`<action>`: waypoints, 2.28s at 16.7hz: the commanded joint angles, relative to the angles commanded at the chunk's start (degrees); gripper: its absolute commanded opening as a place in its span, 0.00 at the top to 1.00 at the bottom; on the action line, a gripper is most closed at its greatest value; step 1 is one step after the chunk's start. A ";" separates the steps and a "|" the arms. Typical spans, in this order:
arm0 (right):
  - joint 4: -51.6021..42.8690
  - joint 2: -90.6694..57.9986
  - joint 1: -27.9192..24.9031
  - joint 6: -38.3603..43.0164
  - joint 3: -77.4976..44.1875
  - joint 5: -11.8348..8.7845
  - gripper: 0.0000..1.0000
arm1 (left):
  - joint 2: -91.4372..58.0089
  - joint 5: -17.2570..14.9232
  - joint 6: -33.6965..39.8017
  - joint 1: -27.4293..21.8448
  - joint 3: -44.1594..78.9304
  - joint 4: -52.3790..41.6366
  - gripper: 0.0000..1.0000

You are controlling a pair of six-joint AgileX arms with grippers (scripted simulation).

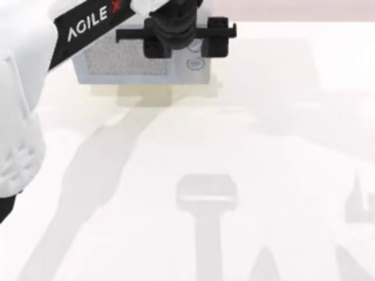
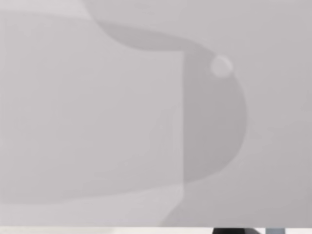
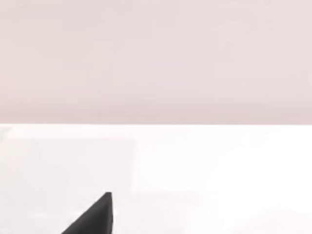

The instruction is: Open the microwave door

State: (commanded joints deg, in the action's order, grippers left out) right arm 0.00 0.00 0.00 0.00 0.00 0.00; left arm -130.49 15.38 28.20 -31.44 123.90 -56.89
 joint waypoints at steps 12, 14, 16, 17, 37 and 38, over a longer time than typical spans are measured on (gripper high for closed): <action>0.00 0.00 0.00 0.00 0.00 0.00 0.00 | 5.55 0.52 1.40 -1.74 -9.99 3.01 1.00; 0.00 0.00 0.00 0.00 0.00 0.00 0.00 | 6.70 0.86 1.66 -1.73 -10.89 3.72 1.00; 0.00 0.00 0.00 0.00 0.00 0.00 0.00 | 6.72 0.86 1.67 -1.73 -10.90 3.73 1.00; 0.00 0.00 0.00 0.00 0.00 0.00 0.00 | 6.72 0.86 1.67 -1.73 -10.90 3.73 1.00; 0.00 0.00 0.00 0.00 0.00 0.00 0.00 | 6.72 0.86 1.67 -1.73 -10.90 3.73 1.00; 0.00 0.00 0.00 0.00 0.00 0.00 0.00 | 6.72 0.86 1.67 -1.73 -10.90 3.73 1.00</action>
State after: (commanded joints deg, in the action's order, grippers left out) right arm 0.00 0.00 0.00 0.00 0.00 0.00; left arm -123.77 16.24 29.87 -33.17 112.99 -53.16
